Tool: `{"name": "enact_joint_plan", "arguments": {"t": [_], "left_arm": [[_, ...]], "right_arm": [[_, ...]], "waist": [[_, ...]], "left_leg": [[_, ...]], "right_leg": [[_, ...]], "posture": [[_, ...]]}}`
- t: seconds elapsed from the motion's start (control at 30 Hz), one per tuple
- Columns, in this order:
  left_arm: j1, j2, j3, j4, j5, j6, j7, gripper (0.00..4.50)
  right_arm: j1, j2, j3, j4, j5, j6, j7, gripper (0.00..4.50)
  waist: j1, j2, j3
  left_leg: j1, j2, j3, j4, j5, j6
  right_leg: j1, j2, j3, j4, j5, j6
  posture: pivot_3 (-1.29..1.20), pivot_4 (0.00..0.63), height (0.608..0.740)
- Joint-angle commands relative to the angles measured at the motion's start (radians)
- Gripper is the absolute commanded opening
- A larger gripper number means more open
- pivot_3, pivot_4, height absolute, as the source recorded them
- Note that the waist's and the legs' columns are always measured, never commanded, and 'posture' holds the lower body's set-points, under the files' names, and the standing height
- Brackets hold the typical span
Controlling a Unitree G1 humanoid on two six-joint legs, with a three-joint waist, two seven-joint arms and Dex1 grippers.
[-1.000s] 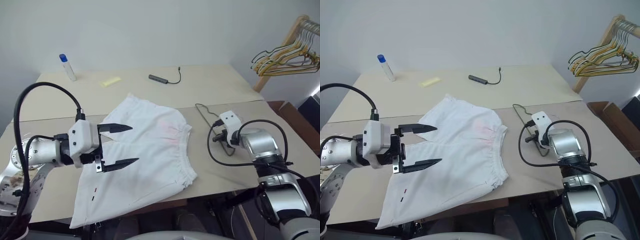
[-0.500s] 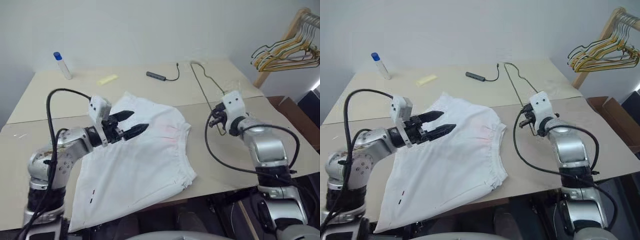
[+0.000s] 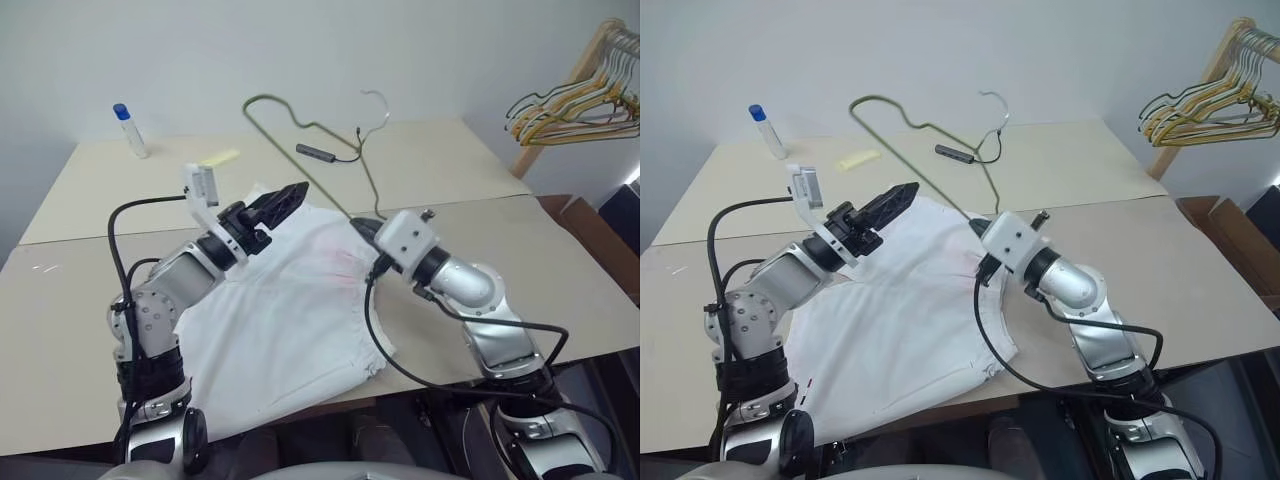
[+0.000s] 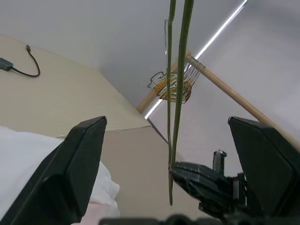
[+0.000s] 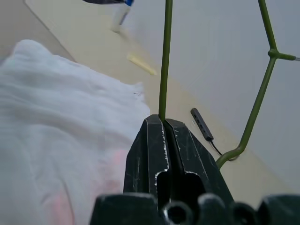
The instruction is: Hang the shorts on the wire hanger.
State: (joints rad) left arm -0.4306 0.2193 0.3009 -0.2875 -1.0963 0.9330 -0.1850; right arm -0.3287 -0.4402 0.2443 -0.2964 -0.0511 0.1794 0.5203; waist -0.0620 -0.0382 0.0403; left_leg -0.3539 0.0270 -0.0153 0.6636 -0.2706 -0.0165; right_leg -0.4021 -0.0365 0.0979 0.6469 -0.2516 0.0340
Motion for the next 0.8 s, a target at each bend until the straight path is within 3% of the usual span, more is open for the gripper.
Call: {"name": "enact_joint_plan", "arguments": {"t": [0.03,0.07,0.17,0.57,0.7,0.8], "left_arm": [[-0.041,-0.041,-0.017,-0.024,0.049,-0.093,0.04,4.5],[-0.043,-0.052,-0.018,-0.021,0.056,-0.11,0.045,4.5],[-0.042,-0.071,-0.017,-0.008,0.05,-0.124,0.067,3.92],[-0.041,-0.075,-0.034,0.012,0.062,-0.146,0.097,0.04],[-0.015,-0.037,-0.089,-0.036,0.082,-0.134,0.04,0.04],[-0.006,-0.029,-0.125,-0.057,0.114,-0.166,-0.001,0.0]], "right_arm": [[-0.009,0.0,0.003,-0.032,-0.012,-0.065,0.012,0.03],[-0.01,0.001,0.005,-0.029,-0.014,-0.071,0.014,0.03],[-0.017,0.007,0.003,-0.012,-0.028,-0.079,0.006,0.0],[-0.009,0.026,0.006,0.007,-0.076,-0.11,-0.008,0.0],[-0.006,0.001,0.025,0.005,-0.097,-0.129,0.028,0.0],[-0.01,-0.017,0.04,0.022,-0.144,-0.195,0.018,0.69]], "waist": [[0.004,0.0,0.0],[0.005,0.0,0.0],[0.007,0.0,0.0],[0.019,0.0,0.0],[0.018,0.0,0.0],[0.018,0.0,0.0]], "left_leg": [[0.0,0.0,0.0,0.0,0.0,0.0],[0.0,0.0,0.0,0.0,0.0,-0.001],[0.001,0.0,0.0,0.0,0.0,-0.001],[0.0,-0.001,0.0,0.0,0.001,-0.001],[0.0,-0.001,-0.001,0.0,0.001,-0.001],[0.0,-0.001,-0.001,0.0,0.001,-0.001]], "right_leg": [[0.0,0.0,0.0,0.0,0.0,0.0],[0.0,0.0,0.0,0.0,0.0,0.0],[0.0,0.0,0.0,0.0,0.001,-0.001],[0.0,0.0,0.0,0.0,0.001,-0.001],[0.0,0.0,0.0,0.0,0.001,-0.001],[0.0,0.0,0.0,0.0,0.001,-0.001]], "posture": [[0.0,0.0,0.74],[0.0,0.0,0.74],[0.0,0.0,0.74],[0.0,0.0,0.74],[0.0,0.0,0.74],[0.01,0.0,0.74]]}}
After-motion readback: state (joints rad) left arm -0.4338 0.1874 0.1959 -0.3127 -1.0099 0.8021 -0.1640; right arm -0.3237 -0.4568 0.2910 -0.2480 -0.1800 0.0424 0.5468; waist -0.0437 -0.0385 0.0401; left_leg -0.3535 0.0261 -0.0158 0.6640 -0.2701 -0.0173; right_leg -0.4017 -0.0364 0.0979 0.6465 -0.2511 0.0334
